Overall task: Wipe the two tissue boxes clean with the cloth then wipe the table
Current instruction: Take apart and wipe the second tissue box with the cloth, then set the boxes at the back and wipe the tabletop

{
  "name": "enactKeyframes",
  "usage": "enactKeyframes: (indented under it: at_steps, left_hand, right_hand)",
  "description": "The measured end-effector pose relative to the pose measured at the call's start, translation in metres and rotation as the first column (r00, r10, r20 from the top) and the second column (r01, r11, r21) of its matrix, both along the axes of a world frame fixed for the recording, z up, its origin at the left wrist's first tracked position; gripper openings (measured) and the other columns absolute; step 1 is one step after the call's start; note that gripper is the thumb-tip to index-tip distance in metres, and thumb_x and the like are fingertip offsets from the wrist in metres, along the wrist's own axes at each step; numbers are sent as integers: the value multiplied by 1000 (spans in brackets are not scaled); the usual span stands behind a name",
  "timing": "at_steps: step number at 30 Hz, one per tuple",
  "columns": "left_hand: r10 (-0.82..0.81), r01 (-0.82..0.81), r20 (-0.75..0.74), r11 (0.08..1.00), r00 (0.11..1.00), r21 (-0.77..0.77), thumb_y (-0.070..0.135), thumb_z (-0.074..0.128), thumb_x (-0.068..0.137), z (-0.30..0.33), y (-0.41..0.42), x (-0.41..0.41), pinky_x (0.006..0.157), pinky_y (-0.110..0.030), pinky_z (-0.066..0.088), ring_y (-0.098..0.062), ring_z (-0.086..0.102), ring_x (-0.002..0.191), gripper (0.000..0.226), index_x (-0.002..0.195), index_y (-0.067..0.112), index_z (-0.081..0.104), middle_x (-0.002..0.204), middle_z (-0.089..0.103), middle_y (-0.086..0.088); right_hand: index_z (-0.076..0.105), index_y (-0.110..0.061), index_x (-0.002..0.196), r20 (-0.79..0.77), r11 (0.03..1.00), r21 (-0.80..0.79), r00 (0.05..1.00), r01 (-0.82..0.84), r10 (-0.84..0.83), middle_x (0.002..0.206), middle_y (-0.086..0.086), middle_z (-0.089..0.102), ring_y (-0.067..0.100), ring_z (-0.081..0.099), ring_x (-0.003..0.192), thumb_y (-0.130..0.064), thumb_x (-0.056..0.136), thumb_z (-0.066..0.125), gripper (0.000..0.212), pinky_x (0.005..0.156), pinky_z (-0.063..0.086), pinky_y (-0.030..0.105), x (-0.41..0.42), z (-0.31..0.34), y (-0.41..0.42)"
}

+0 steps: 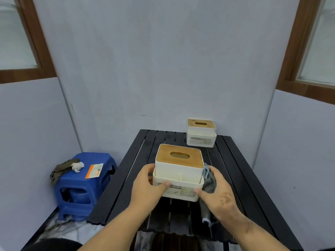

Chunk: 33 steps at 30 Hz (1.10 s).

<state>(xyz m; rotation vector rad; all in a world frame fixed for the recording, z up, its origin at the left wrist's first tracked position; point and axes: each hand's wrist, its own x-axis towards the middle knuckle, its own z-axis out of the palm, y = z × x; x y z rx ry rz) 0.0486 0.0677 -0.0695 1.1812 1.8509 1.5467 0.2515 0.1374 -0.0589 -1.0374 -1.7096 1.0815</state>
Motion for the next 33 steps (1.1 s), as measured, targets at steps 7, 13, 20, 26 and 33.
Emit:
enactKeyframes:
  at_steps: [7, 13, 20, 26, 33]
  left_hand:
    - [45, -46, 40, 999, 998, 12, 13, 86, 78, 11, 60, -62, 83, -28, 57, -9, 64, 104, 57, 119, 36, 52, 115, 64, 13]
    - [41, -41, 11, 999, 999, -12, 7, 81, 82, 12, 151, -139, 87, -37, 58, -18, 64, 106, 56, 123, 30, 51, 117, 61, 12]
    - [65, -67, -92, 997, 994, -24, 8, 82, 82, -4, 244, -200, 74, -23, 51, -15, 62, 98, 58, 130, 22, 52, 121, 59, 5]
    - [74, -84, -160, 995, 984, -59, 15, 83, 81, -13, 287, -222, 84, -33, 56, -19, 63, 103, 57, 127, 25, 51, 123, 59, 3]
    - [102, -111, -149, 992, 984, -57, 16, 81, 84, -24, 298, -221, 84, -31, 56, -21, 62, 108, 56, 132, 20, 51, 124, 58, 3]
  right_hand:
    - [57, -36, 121, 24, 994, 83, 997, -74, 72, 116, -14, 66, -5, 61, 108, 3, 73, 82, 67, 92, 53, 16, -66, 8, 73]
    - [55, -33, 108, 9, 988, 137, 997, -78, 77, 103, -19, 63, -16, 59, 97, 9, 72, 81, 61, 84, 47, 3, -138, 5, 156]
    - [49, -40, 116, 2, 988, 142, 998, -66, 66, 108, -17, 62, -11, 57, 102, 5, 73, 81, 70, 91, 47, 7, -201, -23, 247]
    - [50, -32, 115, 34, 987, 145, 998, -64, 59, 101, -24, 58, -12, 57, 90, 6, 73, 81, 64, 74, 41, -4, -222, -42, 293]
    - [53, -19, 135, 64, 987, 149, 996, -68, 59, 119, -6, 65, 8, 60, 110, -1, 75, 83, 69, 80, 41, -5, -226, -46, 309]
